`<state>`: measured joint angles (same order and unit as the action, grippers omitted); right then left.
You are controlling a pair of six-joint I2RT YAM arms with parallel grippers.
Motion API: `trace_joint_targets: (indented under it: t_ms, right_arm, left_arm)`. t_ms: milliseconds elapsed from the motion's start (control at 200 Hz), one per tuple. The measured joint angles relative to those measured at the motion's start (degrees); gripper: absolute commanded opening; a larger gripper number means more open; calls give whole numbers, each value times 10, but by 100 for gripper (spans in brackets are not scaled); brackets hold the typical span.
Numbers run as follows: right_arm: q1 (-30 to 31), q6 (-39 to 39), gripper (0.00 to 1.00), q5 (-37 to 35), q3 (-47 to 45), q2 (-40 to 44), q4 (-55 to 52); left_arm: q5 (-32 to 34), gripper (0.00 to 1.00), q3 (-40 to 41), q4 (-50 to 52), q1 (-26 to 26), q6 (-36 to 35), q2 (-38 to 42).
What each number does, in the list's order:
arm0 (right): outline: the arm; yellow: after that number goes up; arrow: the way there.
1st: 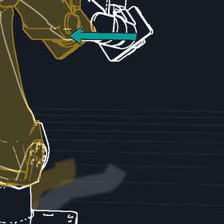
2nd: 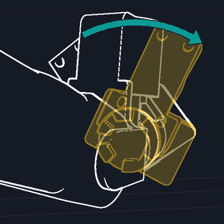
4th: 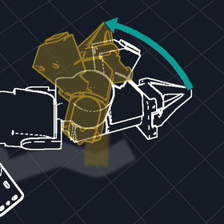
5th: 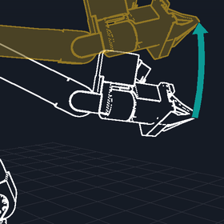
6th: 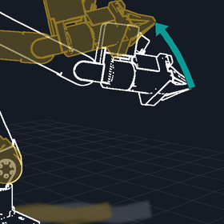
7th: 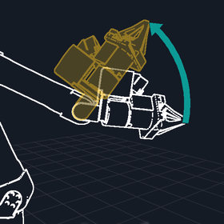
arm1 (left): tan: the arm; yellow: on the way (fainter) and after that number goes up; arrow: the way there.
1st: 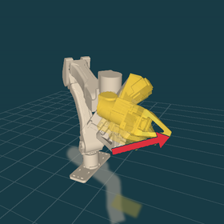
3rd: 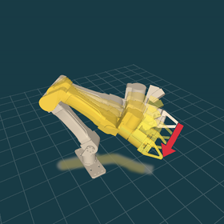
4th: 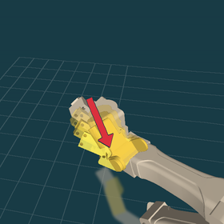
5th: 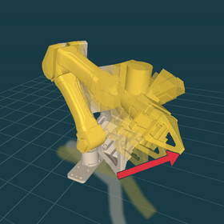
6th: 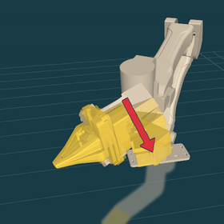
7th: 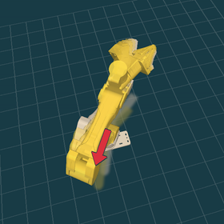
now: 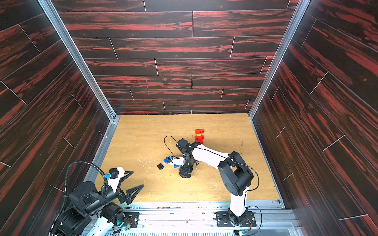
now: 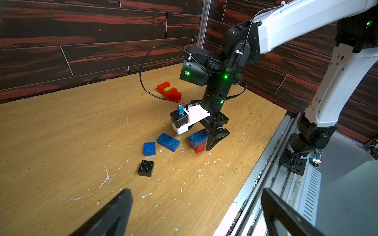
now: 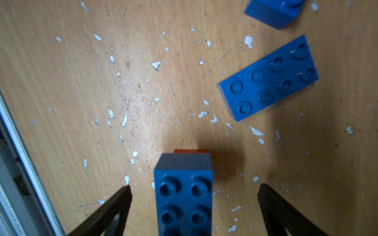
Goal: Assemble the letter f with lego
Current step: Assemble the lego brick with the lego brick.
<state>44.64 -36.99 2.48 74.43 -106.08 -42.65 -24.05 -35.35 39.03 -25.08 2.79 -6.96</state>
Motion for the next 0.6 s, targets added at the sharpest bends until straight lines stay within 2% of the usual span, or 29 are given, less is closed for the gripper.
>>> trace_joint_targets:
  t_ms: [240,601]
  right_arm:
    - [0,34,98,-19,25,12,5]
    - [-3,176,98,-38,99,69,23]
  left_arm:
    - [0,100,0,0,0,0,0]
    - [0,100,0,0,0,0,7]
